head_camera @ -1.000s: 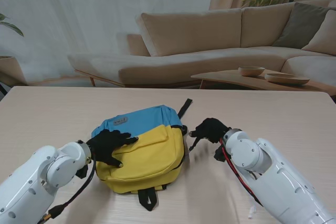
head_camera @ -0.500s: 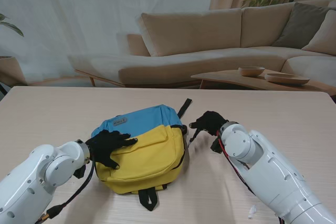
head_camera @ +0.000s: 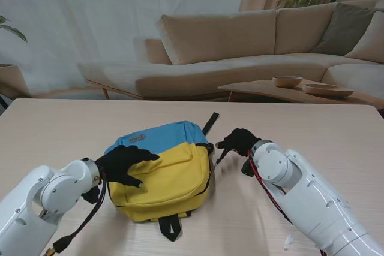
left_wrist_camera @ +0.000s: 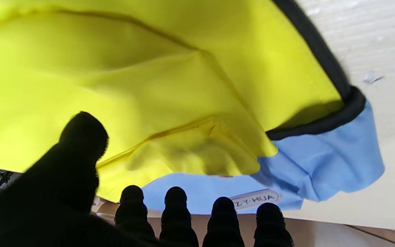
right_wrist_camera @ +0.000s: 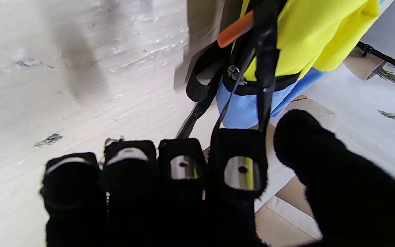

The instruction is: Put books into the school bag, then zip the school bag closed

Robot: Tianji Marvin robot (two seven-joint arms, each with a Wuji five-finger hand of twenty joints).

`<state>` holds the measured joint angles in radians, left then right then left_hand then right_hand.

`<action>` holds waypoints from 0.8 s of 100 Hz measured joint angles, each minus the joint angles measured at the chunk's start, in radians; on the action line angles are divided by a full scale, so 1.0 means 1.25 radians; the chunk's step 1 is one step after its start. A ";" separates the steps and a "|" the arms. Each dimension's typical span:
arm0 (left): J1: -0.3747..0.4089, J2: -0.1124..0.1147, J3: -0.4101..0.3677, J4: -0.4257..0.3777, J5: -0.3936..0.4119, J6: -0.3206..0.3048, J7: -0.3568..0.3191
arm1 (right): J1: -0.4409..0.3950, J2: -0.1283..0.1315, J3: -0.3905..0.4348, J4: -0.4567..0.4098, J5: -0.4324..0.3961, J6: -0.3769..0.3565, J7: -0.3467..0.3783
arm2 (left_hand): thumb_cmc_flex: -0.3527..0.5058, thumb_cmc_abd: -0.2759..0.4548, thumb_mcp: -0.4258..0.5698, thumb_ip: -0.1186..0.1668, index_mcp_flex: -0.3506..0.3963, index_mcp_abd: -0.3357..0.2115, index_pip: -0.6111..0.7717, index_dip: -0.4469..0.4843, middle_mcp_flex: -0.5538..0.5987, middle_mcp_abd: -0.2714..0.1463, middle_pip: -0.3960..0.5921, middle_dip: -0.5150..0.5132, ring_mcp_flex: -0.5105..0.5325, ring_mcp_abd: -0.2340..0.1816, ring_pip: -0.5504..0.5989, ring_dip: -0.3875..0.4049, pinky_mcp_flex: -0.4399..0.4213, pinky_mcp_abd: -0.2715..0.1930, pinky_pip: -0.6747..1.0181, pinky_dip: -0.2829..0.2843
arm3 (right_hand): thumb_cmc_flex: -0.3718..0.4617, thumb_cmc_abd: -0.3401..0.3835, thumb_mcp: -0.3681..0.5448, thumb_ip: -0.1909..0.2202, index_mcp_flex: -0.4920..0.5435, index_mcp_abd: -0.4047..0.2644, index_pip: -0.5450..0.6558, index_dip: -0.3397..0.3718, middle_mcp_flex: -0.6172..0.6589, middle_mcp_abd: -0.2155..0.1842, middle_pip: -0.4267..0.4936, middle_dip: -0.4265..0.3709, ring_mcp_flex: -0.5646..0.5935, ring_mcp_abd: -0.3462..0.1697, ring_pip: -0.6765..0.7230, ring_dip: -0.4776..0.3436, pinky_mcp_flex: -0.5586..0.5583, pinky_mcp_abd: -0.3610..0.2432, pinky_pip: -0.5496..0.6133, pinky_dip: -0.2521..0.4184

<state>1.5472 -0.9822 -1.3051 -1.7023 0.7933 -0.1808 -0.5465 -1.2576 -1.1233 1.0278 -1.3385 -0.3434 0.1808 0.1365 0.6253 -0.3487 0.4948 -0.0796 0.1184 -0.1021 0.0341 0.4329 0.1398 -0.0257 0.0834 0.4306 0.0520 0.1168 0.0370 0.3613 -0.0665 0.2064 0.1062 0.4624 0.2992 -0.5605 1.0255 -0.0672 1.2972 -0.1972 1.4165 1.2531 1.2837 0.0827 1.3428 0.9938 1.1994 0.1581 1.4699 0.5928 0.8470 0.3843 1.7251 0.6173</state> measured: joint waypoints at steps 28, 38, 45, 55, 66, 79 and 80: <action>-0.116 -0.001 0.151 0.082 -0.067 0.073 0.064 | -0.003 0.000 0.000 0.000 0.001 -0.005 -0.001 | 0.000 0.007 -0.019 0.000 0.000 0.001 -0.032 -0.177 0.000 0.000 -0.038 -0.084 0.000 0.001 -0.001 -0.052 -0.001 0.002 0.000 -0.030 | 0.000 0.000 0.000 0.000 0.000 0.000 0.000 0.000 0.000 0.000 0.000 0.000 0.000 0.000 0.000 0.000 0.000 0.000 0.000 0.000; -0.144 -0.003 0.191 0.099 -0.056 0.087 0.055 | -0.003 0.000 0.000 0.000 0.002 -0.007 -0.002 | 0.000 -0.001 -0.018 0.000 0.000 0.001 -0.040 -0.225 0.000 0.000 -0.047 -0.120 0.000 0.001 -0.002 -0.076 -0.001 0.002 0.000 -0.050 | 0.000 0.000 0.000 0.000 0.000 0.000 0.000 0.000 0.000 0.000 0.000 0.000 0.000 0.000 0.000 0.000 0.000 0.000 0.000 0.000; -0.150 -0.004 0.212 0.104 -0.055 0.111 0.058 | -0.002 -0.001 -0.001 0.001 0.004 -0.008 -0.006 | 0.000 -0.010 -0.018 0.000 0.000 0.001 -0.050 -0.239 -0.009 0.000 -0.072 -0.142 0.000 0.001 -0.017 -0.093 -0.001 0.002 0.000 -0.059 | 0.000 0.000 0.000 0.000 0.000 0.000 0.000 0.000 0.000 0.000 0.000 0.000 0.000 0.000 0.000 0.000 0.000 0.000 0.001 0.000; -0.151 -0.007 0.226 0.109 -0.044 0.122 0.067 | 0.002 -0.003 -0.004 0.010 0.013 -0.007 -0.019 | -0.001 -0.017 -0.018 0.000 0.000 0.001 -0.061 -0.276 -0.024 -0.001 -0.088 -0.164 -0.014 0.003 -0.026 -0.106 0.000 0.002 -0.009 -0.069 | 0.000 0.000 0.000 0.000 0.000 0.000 0.000 0.000 0.000 0.000 0.000 0.000 0.000 0.000 0.000 0.000 0.000 0.000 0.001 0.000; -0.152 -0.007 0.231 0.107 -0.016 0.119 0.062 | 0.018 -0.010 -0.019 0.035 0.026 -0.005 -0.040 | -0.011 -0.017 -0.019 0.000 -0.012 -0.004 -0.065 -0.290 -0.037 -0.004 -0.112 -0.180 -0.015 0.002 -0.042 -0.116 0.000 0.002 -0.009 -0.072 | 0.000 0.000 0.000 0.000 0.000 0.000 -0.003 0.000 0.000 0.000 0.000 0.000 0.000 0.000 0.000 0.000 -0.001 0.000 0.001 -0.001; -0.156 -0.004 0.233 0.102 -0.015 0.119 0.037 | 0.044 -0.024 -0.040 0.071 0.046 0.011 -0.076 | -0.010 -0.017 -0.014 0.000 -0.013 0.001 -0.081 -0.318 -0.046 0.000 -0.147 -0.200 -0.023 0.003 -0.064 -0.135 0.000 0.002 -0.028 -0.090 | 0.000 0.000 0.000 0.000 0.003 0.000 -0.021 0.000 0.000 0.000 -0.001 0.000 0.000 0.000 0.000 0.000 -0.010 0.000 0.001 -0.001; -0.156 -0.004 0.233 0.101 -0.015 0.119 0.036 | 0.047 -0.026 -0.043 0.074 0.047 0.012 -0.079 | -0.010 -0.017 -0.014 0.000 -0.013 0.001 -0.081 -0.319 -0.046 0.000 -0.148 -0.201 -0.023 0.003 -0.064 -0.135 0.001 0.002 -0.028 -0.090 | 0.000 0.000 0.000 0.000 0.008 0.000 -0.021 0.000 0.000 0.000 -0.001 0.000 -0.001 0.000 0.000 0.000 -0.011 0.000 0.001 -0.001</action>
<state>1.3526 -0.9867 -1.0138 -1.5755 0.7750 -0.0324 -0.5015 -1.1995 -1.1553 0.9738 -1.2455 -0.2843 0.1962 0.0373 0.6122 -0.3694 0.4770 -0.0796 0.1025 -0.1012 -0.0676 0.0338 0.0819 -0.0256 -0.1015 0.1799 0.0229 0.1205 -0.0433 0.1928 -0.0653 0.2087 0.0708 0.3495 0.2992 -0.5602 1.0257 -0.0672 1.3074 -0.1974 1.3897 1.2532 1.2835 0.0826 1.3415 0.9938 1.1977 0.1581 1.4699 0.5929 0.8338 0.3843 1.7259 0.6166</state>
